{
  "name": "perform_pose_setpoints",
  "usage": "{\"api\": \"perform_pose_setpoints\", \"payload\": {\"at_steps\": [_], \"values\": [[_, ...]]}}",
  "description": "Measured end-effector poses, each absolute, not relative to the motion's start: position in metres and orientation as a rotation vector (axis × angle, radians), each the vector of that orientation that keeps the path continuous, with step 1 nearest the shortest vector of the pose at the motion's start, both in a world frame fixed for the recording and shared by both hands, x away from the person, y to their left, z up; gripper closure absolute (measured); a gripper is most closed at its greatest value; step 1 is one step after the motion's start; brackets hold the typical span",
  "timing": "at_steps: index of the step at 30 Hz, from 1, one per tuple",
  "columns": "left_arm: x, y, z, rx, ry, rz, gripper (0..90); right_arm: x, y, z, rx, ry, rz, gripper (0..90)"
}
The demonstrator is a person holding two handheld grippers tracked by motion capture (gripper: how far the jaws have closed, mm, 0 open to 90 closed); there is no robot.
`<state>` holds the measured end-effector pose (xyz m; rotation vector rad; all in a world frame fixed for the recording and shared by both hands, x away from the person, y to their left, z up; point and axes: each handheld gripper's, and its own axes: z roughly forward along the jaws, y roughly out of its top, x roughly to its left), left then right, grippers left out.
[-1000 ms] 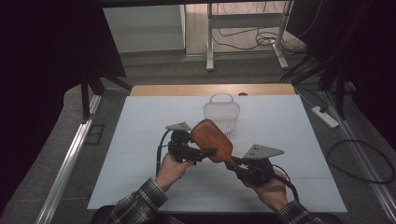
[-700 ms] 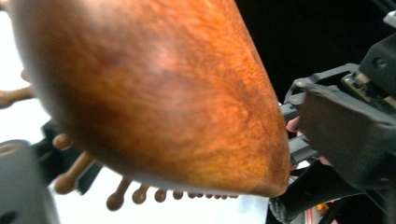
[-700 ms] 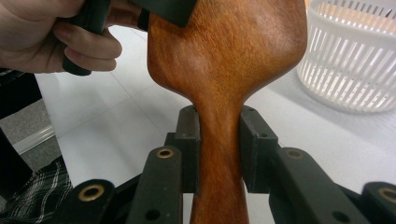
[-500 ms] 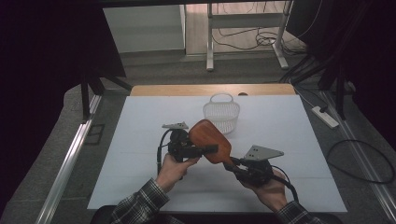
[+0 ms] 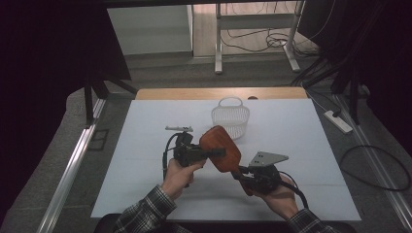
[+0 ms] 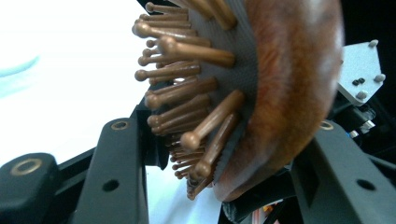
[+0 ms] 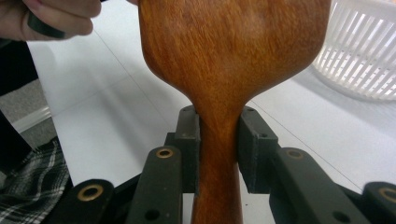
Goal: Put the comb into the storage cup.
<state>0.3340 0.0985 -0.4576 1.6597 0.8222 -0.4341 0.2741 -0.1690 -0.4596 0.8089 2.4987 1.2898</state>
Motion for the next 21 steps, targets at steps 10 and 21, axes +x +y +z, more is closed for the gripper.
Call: {"api": "perform_pose_setpoints", "payload": {"at_steps": [10, 21], "values": [[0.331, 0.097, -0.451, 1.725, 0.831, -0.338, 52.8, 0.277, -0.171, -0.46, 0.781, 2.515, 1.23, 58.6], [0.333, 0.104, -0.44, 1.756, 0.834, -0.236, 52.5, 0.284, -0.184, -0.457, 0.811, 2.551, 1.186, 34.6]]}}
